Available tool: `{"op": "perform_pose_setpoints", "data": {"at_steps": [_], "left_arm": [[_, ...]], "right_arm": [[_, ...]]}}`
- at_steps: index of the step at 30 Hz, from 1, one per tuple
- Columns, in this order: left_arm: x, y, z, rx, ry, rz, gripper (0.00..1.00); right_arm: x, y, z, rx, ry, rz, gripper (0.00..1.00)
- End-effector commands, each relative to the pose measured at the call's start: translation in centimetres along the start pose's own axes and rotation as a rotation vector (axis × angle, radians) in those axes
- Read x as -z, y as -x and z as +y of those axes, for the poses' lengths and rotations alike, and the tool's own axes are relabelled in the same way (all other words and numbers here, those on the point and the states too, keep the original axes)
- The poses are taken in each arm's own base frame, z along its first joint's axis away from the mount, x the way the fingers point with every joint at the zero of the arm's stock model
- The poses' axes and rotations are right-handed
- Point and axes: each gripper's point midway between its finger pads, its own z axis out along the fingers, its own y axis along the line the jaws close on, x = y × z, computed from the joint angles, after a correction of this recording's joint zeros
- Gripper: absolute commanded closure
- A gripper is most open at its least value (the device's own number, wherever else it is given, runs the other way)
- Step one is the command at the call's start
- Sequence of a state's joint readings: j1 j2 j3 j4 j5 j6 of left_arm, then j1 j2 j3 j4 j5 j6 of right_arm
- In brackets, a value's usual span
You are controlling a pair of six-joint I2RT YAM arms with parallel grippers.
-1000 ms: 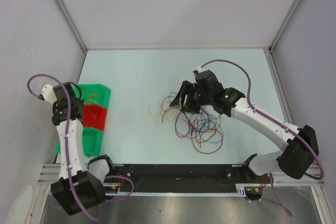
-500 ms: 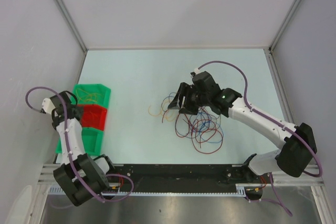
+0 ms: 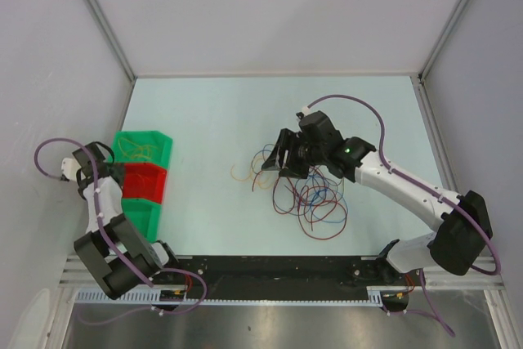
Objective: Untangle the cables
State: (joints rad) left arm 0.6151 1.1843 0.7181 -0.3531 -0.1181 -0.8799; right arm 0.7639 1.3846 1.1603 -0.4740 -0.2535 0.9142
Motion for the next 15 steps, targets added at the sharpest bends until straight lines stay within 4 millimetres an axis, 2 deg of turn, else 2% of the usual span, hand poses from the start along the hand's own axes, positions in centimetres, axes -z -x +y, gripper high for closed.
{"op": "perform_pose_setpoints", "data": {"at_steps": [1, 3, 4, 7, 10, 12, 15], "left_arm": [[0.3, 1.4, -2.8, 0.040, -0.117, -0.029, 0.90], [1.4, 2.1, -3.5, 0.037, -0.160, -0.064, 0.82], [1.8, 2.5, -3.7, 0.038, -0.167, -0.082, 0.72], [3.1, 3.6, -3.9, 0.040, -0.176, -0.123, 0.52], [3.5, 3.8, -3.9, 0.041, -0.163, -0.127, 0.39], [3.8, 4.1, -4.0, 0.035, -0.156, -0.134, 0.33], [4.6, 4.8, -4.3, 0.017, -0.163, -0.150, 0.31]], "right_arm": [[0.7, 1.3, 1.3, 0.026, 0.041, -0.029, 0.34], [0.9, 1.4, 1.4, 0.031, 0.041, -0.039, 0.35], [0.9, 1.4, 1.3, 0.031, 0.039, -0.042, 0.35], [1.0, 1.4, 1.5, 0.034, 0.043, -0.043, 0.35], [1.1, 1.5, 1.5, 0.039, 0.047, -0.046, 0.35], [1.3, 1.4, 1.7, 0.041, 0.052, -0.048, 0.35], [1.7, 1.5, 1.5, 0.047, 0.043, -0.056, 0.35]]}}
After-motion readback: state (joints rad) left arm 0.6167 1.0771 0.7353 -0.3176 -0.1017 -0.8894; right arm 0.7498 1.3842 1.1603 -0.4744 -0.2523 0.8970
